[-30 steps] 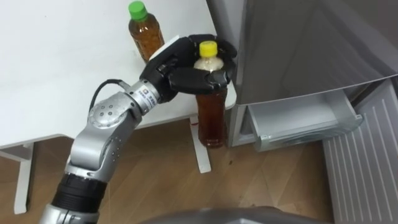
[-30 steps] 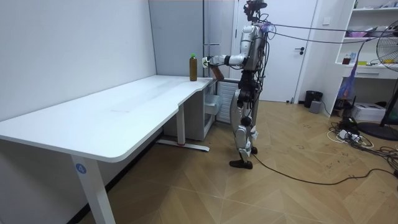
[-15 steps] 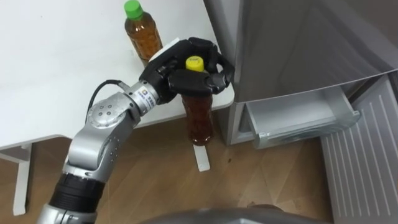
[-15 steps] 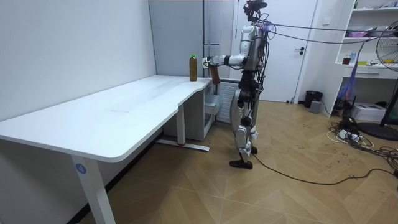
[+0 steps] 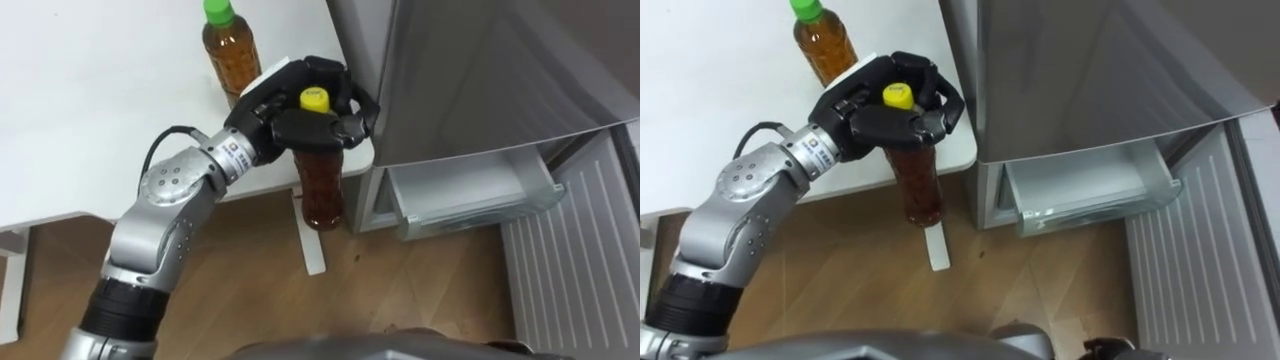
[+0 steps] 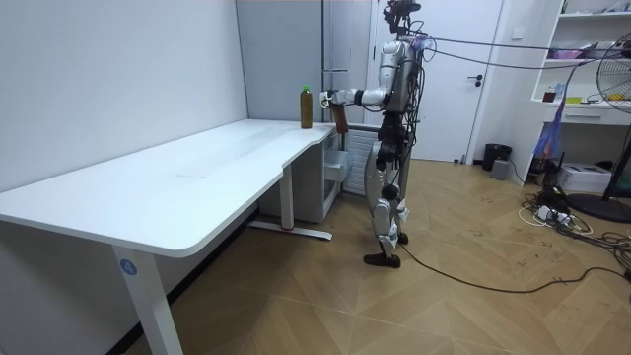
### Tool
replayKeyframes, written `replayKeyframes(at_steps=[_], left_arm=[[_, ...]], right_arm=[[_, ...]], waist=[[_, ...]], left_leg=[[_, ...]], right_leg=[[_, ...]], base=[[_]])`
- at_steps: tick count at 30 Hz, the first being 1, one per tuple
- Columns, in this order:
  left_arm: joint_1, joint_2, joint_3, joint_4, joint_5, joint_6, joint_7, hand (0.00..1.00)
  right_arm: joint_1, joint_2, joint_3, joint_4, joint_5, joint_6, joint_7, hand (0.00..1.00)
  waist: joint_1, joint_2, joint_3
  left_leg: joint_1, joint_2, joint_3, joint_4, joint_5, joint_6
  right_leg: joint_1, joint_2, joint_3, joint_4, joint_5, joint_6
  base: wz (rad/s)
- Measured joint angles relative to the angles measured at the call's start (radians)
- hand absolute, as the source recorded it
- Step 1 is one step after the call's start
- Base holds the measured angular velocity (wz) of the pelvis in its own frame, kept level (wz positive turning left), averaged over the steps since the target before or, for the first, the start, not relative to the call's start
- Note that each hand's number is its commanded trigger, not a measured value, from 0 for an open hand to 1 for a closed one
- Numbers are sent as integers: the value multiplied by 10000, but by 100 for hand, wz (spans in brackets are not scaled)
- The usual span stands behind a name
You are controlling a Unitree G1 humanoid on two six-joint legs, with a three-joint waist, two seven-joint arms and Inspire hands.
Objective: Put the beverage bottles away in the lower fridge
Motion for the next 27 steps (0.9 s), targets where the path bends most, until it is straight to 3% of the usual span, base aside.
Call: replayKeyframes(at_steps=[6, 10, 14, 17, 22, 27], left_arm=[[-6, -149, -38, -1, -3, -16, -35, 100], [-29, -252, -68, 92, -12, -181, -48, 100], [-30, -215, -69, 140, -23, -261, -26, 100], [-28, -191, -108, 183, -19, -261, -12, 100], [-17, -319, -409, 262, -16, -264, -83, 100], [-10, -326, -620, 262, -8, -270, -155, 100]], right_arm=[[-4, -108, 168, -575, -590, 27, 15, 0], [2, -203, 498, -2209, -1279, 39, 232, 0], [21, -235, 589, -3472, -1254, -134, 337, 0], [19, -17, 642, -4524, -897, -268, 687, 0], [-194, 838, 1430, -4890, -116, -690, 1712, 0], [-221, 782, 1934, -5074, 61, -679, 2301, 0]], waist=[[194, 178, -32], [338, 224, -17], [484, 261, 71], [524, 326, 116], [552, 320, 119], [555, 303, 119]], left_leg=[[-168, 59, 80, 4, 12, -10], [-257, 58, 97, 9, 62, -10], [-156, 57, 93, 10, 61, -10], [-156, 62, 86, 7, 63, -13], [-140, 51, 76, 16, 63, -13], [-241, 45, 72, 25, 65, -8]], right_leg=[[-166, 21, -10, 48, 24, -40], [-370, 12, 20, 195, 30, -49], [-321, 13, 16, 164, 30, -49], [-252, 22, 4, 155, 30, -48], [-193, 15, 2, 154, 30, -48], [-289, 3, -2, 179, 29, -47]], base=[[-3], [-3], [0], [1], [3], [0]])
